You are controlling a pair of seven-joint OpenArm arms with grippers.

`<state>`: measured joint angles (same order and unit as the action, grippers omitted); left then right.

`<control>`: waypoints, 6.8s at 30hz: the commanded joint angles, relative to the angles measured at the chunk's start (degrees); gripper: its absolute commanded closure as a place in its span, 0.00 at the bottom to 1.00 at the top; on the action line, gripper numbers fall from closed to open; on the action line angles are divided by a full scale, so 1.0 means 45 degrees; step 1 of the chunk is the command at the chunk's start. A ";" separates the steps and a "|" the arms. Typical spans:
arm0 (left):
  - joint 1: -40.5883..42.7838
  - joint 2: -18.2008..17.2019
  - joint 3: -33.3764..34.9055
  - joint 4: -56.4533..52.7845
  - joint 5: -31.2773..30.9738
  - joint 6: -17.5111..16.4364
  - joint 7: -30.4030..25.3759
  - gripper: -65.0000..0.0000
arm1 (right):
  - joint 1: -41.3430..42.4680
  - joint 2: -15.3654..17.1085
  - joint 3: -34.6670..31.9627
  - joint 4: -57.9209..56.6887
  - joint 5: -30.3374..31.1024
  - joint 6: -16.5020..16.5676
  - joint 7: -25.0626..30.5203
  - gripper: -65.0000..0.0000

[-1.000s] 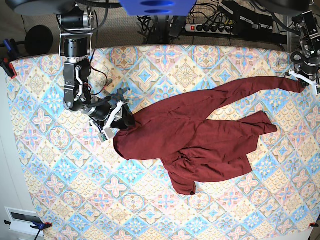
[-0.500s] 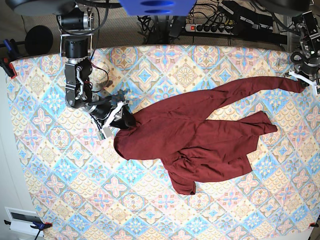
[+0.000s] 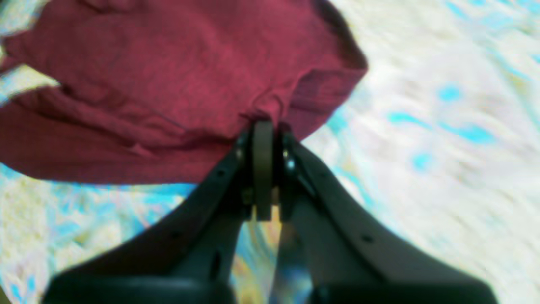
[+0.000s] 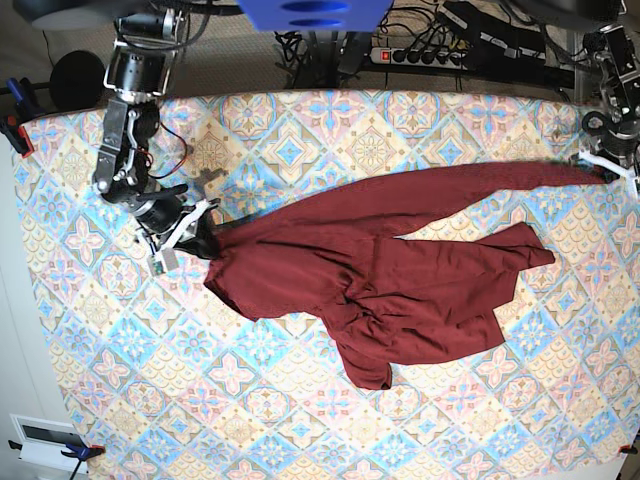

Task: Layout the t-shirt on the table in an organized manner, then fold the t-shirt properly
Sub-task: 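Pull the grasped fabric with the right gripper away from the left gripper, then hold the shirt stretched between both grippers along the table edge, then release the sleeve and grasp the shirt side edge with the left gripper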

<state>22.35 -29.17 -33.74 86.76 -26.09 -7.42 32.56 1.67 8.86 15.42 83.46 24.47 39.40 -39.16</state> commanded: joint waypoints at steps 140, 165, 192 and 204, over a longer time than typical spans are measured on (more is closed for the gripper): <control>-0.0463 -0.2085 0.3951 0.2219 -0.2750 0.1190 0.0550 0.63 | -0.4113 0.0326 0.5687 0.4125 0.0316 0.0085 -0.0998 1.00; -0.6871 0.0924 0.3873 -0.2743 -0.2281 0.1209 0.2250 0.63 | -0.4113 0.0345 0.5667 0.4164 0.0316 0.0085 -0.0998 1.00; -0.6969 0.1451 0.3853 -0.3466 -0.2398 0.1229 0.2250 1.00 | -0.4093 0.0345 0.5667 0.4144 0.0316 0.0066 -0.0998 1.00; -0.4273 0.0592 0.2173 0.2102 -0.2398 0.1209 0.2367 1.00 | -0.4113 0.0345 0.5667 0.4164 0.0355 0.0066 -0.0998 1.00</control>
<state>3.79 -25.45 -23.49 95.29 -36.69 -1.74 44.53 -16.99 9.52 40.56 101.14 25.10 39.83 -45.06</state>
